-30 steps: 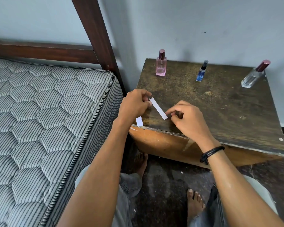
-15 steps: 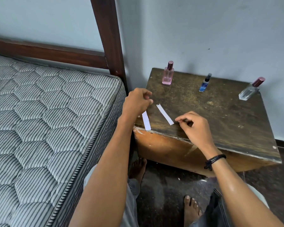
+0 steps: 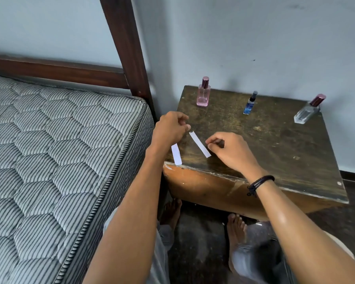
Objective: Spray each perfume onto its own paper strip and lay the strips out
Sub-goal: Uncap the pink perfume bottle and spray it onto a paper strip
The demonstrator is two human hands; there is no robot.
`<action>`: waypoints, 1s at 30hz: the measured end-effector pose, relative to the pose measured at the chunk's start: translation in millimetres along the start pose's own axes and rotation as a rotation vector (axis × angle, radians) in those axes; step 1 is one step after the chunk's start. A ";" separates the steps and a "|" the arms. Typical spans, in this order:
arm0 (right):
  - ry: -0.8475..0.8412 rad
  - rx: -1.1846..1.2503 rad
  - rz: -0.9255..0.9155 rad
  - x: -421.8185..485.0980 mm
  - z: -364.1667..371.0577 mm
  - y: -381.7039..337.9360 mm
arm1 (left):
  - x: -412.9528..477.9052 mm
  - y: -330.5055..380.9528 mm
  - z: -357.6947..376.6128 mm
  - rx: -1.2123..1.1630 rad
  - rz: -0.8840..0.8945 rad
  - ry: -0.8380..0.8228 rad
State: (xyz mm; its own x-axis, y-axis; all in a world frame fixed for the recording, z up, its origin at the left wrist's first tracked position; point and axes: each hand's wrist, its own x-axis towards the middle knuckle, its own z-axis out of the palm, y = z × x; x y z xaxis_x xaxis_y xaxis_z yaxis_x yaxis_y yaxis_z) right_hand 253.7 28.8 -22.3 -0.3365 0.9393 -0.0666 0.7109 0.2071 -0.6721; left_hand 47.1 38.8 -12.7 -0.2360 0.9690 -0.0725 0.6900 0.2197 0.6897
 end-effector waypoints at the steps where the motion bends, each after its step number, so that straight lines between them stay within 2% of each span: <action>1: 0.019 0.016 -0.001 1.1 0.8 0.3 | 1.9 2.4 2.7 -0.004 0.004 0.007; 6: 0.116 0.113 0.015 0.5 3.2 0.6 | 12.1 20.5 13.7 -0.025 0.046 0.110; 11: 0.125 0.144 -0.022 -3.6 5.6 -5.5 | 25.4 29.3 13.7 -0.099 0.059 0.205; 19: 0.080 0.135 -0.042 -2.2 -0.7 0.1 | 49.9 36.9 27.6 -0.221 -0.021 0.147; 30: 0.035 0.199 0.016 8.5 -1.3 7.0 | 73.2 43.6 52.6 -0.274 0.053 0.110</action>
State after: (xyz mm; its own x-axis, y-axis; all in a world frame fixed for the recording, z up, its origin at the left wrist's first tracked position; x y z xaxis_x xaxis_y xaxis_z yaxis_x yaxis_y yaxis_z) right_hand 256.6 38.6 -26.6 -0.3020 0.9518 -0.0545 0.5788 0.1376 -0.8038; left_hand 95.8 125.3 -25.9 -0.2876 0.9570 0.0370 0.4967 0.1160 0.8602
